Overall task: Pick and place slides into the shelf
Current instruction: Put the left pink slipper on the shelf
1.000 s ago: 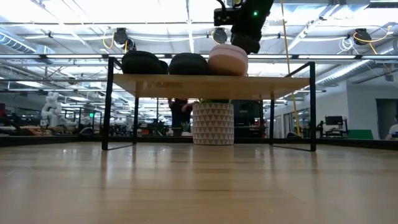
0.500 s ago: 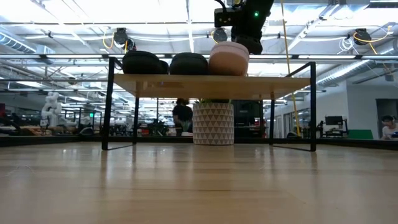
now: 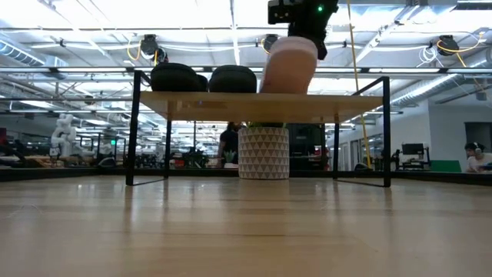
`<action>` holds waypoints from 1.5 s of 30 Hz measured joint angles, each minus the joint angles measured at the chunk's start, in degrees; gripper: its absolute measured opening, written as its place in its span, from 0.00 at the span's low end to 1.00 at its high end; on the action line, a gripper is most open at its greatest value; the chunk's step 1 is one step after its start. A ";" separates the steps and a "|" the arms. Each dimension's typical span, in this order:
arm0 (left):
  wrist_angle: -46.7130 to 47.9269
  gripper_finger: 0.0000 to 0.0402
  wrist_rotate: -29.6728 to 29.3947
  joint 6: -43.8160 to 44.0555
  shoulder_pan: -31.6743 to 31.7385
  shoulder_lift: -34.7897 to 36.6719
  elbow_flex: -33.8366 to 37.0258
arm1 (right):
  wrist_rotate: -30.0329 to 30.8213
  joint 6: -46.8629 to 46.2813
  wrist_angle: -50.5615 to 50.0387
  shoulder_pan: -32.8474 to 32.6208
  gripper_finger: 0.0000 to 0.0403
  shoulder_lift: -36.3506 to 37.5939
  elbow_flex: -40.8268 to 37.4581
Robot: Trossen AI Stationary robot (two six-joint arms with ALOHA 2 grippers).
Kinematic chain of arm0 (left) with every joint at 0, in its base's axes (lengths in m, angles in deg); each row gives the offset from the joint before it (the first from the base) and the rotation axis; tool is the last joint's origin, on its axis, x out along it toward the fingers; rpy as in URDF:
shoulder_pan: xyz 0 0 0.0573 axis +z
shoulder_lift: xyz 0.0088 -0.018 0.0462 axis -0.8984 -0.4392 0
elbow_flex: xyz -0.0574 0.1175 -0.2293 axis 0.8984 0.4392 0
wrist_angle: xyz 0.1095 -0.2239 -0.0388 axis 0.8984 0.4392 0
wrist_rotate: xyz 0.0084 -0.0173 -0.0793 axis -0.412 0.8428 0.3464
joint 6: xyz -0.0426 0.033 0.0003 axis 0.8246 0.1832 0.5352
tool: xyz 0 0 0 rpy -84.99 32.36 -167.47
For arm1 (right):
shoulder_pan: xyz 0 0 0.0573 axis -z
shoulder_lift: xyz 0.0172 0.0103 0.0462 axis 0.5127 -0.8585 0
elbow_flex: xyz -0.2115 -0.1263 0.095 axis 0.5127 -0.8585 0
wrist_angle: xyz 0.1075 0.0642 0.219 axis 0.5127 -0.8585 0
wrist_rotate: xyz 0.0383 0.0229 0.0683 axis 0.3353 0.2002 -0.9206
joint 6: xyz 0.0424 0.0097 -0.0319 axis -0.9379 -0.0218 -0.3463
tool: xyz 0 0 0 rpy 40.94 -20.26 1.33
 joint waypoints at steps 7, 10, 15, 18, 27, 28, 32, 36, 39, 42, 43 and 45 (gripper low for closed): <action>0.00 0.51 -1.09 0.00 0.01 0.00 -0.02 | -0.24 1.23 1.80 0.12 0.00 -0.07 0.00; -0.01 0.51 -1.09 0.01 -0.01 0.00 -0.02 | -0.66 1.44 2.71 0.64 0.00 -0.07 0.00; 0.00 0.51 -1.09 -0.04 0.00 0.00 -0.01 | -1.87 1.68 3.93 1.30 0.00 -0.07 0.00; 0.00 0.51 -1.09 -0.47 -0.01 0.00 -0.02 | -1.86 2.24 5.08 1.51 0.00 -0.07 0.00; 0.00 0.51 -1.11 -0.96 0.01 0.00 -0.02 | -3.02 1.55 4.99 1.92 0.00 -0.09 0.00; 0.00 0.51 -1.11 -0.96 -0.01 0.00 -0.02 | -3.02 1.55 5.07 1.92 0.00 -0.09 0.00; 0.00 0.51 -1.11 -1.01 0.01 0.00 -0.02 | -3.00 1.41 5.00 1.98 0.00 -0.09 0.00; 0.00 0.51 -1.11 -1.03 0.00 -0.01 -0.02 | -2.98 0.37 4.69 1.99 0.00 -0.09 0.00; 0.00 0.51 -1.11 -1.03 0.01 0.00 -0.02 | -2.98 -0.11 4.02 1.99 0.00 -0.09 -0.13; 0.00 0.51 -1.11 -1.03 -0.01 0.00 -0.02 | -2.99 -0.50 4.00 1.99 0.00 -0.09 -0.97; 0.00 0.51 -1.11 -1.02 0.00 0.00 -0.02 | -2.99 -0.71 4.02 1.99 0.00 -0.10 -1.26; 0.00 0.51 -1.11 -1.03 0.01 0.00 -0.02 | -2.98 -1.16 4.33 1.99 0.00 -0.11 -1.73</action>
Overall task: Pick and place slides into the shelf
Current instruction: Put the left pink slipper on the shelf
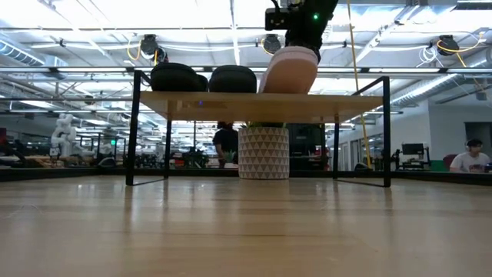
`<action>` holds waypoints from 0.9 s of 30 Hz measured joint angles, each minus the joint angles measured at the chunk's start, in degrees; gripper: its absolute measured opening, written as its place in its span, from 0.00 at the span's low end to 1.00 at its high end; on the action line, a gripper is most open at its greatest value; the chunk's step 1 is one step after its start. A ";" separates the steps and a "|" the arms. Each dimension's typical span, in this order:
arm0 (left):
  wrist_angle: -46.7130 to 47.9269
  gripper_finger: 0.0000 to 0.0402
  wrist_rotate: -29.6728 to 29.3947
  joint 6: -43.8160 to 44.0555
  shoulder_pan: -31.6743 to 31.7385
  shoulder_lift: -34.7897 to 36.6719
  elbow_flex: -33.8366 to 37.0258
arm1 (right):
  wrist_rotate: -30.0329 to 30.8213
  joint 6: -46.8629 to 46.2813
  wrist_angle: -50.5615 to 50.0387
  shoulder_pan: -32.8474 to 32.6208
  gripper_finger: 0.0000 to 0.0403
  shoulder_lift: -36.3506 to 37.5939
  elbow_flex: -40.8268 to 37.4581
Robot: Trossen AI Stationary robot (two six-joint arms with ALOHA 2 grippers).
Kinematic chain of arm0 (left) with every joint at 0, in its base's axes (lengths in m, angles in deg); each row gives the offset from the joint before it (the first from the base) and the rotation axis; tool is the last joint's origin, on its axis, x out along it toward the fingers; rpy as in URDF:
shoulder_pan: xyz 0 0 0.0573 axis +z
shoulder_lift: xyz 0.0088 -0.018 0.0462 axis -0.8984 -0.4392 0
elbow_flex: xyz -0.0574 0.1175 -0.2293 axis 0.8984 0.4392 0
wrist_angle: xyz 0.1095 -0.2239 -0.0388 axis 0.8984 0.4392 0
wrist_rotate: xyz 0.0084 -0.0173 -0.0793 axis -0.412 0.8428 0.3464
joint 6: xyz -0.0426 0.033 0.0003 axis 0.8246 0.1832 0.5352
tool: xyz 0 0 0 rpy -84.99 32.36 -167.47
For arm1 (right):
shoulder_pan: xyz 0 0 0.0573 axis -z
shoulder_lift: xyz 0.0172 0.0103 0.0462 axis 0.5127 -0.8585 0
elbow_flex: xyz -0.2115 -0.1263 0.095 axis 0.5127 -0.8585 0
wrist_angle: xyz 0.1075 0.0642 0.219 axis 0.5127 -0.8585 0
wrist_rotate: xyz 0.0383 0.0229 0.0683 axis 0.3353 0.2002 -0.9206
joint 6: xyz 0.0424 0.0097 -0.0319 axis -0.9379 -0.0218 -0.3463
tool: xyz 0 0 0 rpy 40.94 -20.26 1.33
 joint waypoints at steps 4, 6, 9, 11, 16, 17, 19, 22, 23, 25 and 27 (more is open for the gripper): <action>0.00 0.51 0.00 0.00 0.00 0.00 0.00 | 0.03 -0.44 0.35 0.00 0.00 0.00 -0.13; -0.01 0.51 0.00 0.00 -0.02 0.00 0.00 | 0.03 -0.41 0.65 0.00 0.00 0.00 -0.13; 0.00 0.51 0.00 0.00 -0.02 0.00 0.00 | 0.02 -0.40 0.63 0.00 0.00 0.00 -0.15; 0.00 0.51 -0.02 0.00 -0.02 0.00 0.00 | 0.00 -0.37 0.63 0.00 0.00 0.00 -0.15; 0.00 0.51 -0.02 0.00 -0.01 0.00 0.00 | -0.04 -0.11 1.50 0.00 0.00 0.00 -0.15; 0.00 0.51 -0.02 0.00 -0.02 0.00 0.00 | -0.04 -0.04 1.69 0.00 0.00 0.00 -0.15; 0.00 0.51 -0.04 0.00 -0.01 0.00 0.00 | 0.01 -0.02 2.35 0.00 0.00 -0.30 -0.15; 0.00 0.51 -0.04 0.00 -0.01 0.00 0.00 | -0.09 0.14 2.52 0.28 0.00 -0.71 -0.17; 0.00 0.51 -0.04 0.00 -0.02 -0.01 0.00 | -0.10 0.13 2.72 0.31 0.00 -1.13 -0.17; 0.00 0.51 -0.07 0.00 -0.02 -0.02 0.00 | 0.01 0.14 2.83 0.50 0.00 -1.61 -0.17; 0.00 0.51 -0.04 0.00 -0.01 0.00 0.01 | -0.09 0.13 2.85 0.59 0.00 -1.96 -0.17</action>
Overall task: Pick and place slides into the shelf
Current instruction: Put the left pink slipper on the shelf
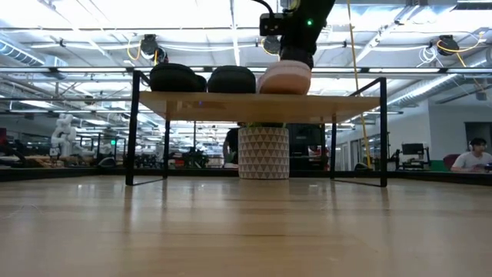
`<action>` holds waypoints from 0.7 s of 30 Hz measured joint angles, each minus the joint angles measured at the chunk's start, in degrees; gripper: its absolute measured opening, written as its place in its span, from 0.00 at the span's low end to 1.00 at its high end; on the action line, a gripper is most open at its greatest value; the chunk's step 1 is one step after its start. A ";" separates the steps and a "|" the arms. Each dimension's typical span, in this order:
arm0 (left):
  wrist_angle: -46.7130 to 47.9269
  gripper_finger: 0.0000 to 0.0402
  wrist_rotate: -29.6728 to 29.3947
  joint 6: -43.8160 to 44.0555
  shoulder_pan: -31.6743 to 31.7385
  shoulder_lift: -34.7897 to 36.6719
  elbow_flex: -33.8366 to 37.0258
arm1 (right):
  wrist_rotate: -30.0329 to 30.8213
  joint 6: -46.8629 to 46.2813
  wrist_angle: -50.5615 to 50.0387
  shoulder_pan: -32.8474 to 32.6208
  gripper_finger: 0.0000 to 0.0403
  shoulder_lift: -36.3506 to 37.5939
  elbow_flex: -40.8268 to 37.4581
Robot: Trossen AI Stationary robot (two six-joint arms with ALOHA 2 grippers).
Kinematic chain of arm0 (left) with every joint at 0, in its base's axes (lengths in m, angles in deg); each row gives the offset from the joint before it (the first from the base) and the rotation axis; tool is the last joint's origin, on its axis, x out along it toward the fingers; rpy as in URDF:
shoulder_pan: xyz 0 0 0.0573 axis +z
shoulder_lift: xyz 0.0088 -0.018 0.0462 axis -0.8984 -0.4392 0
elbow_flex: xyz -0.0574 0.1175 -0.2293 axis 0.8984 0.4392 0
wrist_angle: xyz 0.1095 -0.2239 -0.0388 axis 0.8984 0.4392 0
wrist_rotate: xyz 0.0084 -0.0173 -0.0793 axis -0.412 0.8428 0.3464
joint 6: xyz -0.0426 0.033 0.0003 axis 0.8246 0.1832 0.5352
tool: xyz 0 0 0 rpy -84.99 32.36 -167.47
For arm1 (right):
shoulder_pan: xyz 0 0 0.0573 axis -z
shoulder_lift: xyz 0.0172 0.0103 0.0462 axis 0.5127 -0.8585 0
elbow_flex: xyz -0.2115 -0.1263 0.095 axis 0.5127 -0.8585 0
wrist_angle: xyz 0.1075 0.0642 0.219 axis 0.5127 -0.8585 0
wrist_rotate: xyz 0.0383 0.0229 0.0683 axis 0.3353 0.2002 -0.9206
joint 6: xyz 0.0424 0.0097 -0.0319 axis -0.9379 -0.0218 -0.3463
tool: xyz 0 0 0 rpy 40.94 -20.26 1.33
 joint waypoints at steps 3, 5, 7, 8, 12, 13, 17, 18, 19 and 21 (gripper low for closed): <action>0.00 0.51 0.00 0.00 0.00 0.00 -0.01 | 0.22 -0.04 0.03 0.04 0.00 -0.20 0.00; 0.00 0.51 0.00 0.00 0.01 0.00 -0.01 | 0.17 -0.07 -0.05 0.02 0.00 -0.20 0.00; 0.00 0.51 0.00 -0.04 -0.01 -0.02 0.00 | 0.17 -0.20 -0.04 0.02 0.00 -0.20 0.00; 0.00 0.51 0.00 -0.04 0.00 0.00 -0.01 | 0.18 -0.47 -0.05 0.02 0.00 -0.20 0.00; 0.00 0.51 0.00 -0.04 -0.01 0.00 -0.01 | 0.11 -0.59 -0.09 0.02 0.00 -0.20 0.00; -0.01 0.51 0.00 -0.04 0.00 0.00 -0.01 | 0.06 -0.59 -0.10 0.02 0.00 -0.20 0.00; 0.00 0.51 0.00 -0.04 0.01 0.00 -0.01 | -0.02 -0.61 -0.03 0.02 0.06 -0.20 0.00; 0.00 0.51 0.00 -0.04 -0.01 0.00 0.01 | -0.04 -0.63 0.01 0.02 0.07 -0.20 0.00; 0.00 0.51 0.00 -0.04 -0.01 0.00 -0.01 | -0.08 -0.63 0.01 0.02 0.09 -0.20 0.00; 0.00 0.51 0.00 -0.04 0.00 0.00 0.00 | -0.46 -0.63 -0.01 0.02 0.12 -0.20 0.00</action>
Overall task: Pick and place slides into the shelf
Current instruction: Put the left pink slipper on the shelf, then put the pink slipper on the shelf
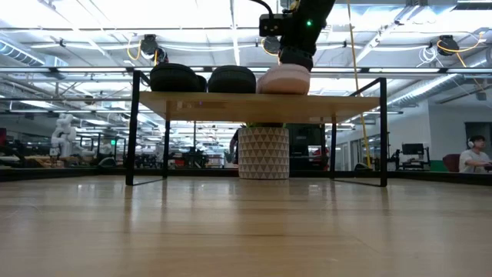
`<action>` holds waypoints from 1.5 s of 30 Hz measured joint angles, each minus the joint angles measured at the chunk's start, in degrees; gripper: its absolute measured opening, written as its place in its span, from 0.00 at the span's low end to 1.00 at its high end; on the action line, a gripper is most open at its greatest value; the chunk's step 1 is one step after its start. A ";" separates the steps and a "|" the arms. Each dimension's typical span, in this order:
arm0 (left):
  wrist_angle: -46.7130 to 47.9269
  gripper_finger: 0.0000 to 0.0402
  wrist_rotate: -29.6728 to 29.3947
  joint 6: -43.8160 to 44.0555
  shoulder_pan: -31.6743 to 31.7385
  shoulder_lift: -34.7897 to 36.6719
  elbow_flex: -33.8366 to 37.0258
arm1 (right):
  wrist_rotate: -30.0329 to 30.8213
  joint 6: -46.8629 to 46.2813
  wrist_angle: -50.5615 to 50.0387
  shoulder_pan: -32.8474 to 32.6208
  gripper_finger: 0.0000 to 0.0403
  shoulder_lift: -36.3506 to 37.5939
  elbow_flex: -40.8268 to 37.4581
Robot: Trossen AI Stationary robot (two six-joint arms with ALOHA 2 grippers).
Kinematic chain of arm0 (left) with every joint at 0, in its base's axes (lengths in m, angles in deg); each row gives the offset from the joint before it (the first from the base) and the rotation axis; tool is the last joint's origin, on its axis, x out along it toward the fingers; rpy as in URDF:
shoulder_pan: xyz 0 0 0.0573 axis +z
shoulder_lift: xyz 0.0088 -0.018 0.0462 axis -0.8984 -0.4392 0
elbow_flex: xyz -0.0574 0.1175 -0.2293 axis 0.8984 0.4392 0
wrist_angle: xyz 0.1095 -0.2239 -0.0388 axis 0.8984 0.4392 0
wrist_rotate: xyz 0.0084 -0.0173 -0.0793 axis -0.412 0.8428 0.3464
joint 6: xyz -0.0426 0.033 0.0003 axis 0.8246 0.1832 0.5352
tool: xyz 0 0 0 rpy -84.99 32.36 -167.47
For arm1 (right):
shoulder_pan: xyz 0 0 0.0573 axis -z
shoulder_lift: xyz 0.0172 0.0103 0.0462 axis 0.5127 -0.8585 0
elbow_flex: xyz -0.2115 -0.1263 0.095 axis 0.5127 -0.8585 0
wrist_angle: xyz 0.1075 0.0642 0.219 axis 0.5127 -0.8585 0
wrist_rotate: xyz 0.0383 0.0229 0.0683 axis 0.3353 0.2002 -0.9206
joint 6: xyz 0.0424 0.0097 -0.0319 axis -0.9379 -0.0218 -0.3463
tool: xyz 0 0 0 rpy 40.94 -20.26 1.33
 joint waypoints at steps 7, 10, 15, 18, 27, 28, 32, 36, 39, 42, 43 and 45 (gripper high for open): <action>0.00 0.51 0.00 0.00 0.01 0.00 0.00 | -3.91 -1.14 0.04 0.02 0.19 0.00 0.00; 0.00 0.51 0.02 0.00 0.01 0.00 0.00 | -3.91 -1.10 -0.11 0.03 0.23 0.00 0.00; 0.00 0.51 0.05 0.02 0.01 0.00 0.00 | -3.93 -0.94 -0.39 0.11 0.29 0.00 0.00; 0.00 0.51 0.07 0.02 0.01 0.00 0.00 | -3.98 -0.54 -0.62 0.11 0.32 0.00 0.00; -0.02 0.51 0.07 0.02 0.01 0.00 0.00 | -5.63 0.05 -2.11 -0.41 0.41 0.83 0.00; -0.01 0.51 0.07 0.02 -0.01 0.00 0.00 | -6.30 -0.23 -2.44 -0.42 0.43 0.99 0.00; -0.02 0.51 0.05 0.02 0.00 0.00 0.00 | -7.33 -1.34 -3.29 -0.42 0.49 1.49 0.00; -0.02 0.51 0.04 0.02 0.00 0.00 0.00 | -7.11 -1.44 -3.57 -0.44 0.54 2.70 -0.04; -0.05 0.51 -0.05 0.04 0.00 0.00 0.00 | -7.09 -1.44 -3.63 -0.46 0.57 3.62 -0.06; -0.15 0.51 -0.15 0.07 0.00 0.00 0.00 | -7.08 -1.44 -4.00 -0.46 0.60 4.47 -0.04; -0.17 0.51 -0.17 0.14 0.01 0.00 0.00 | -7.08 -1.47 -4.05 -0.47 0.60 4.79 -0.04; -0.18 0.51 -0.17 0.35 0.00 -0.01 0.00 | -7.08 -1.87 -4.75 -0.77 0.61 5.48 -0.04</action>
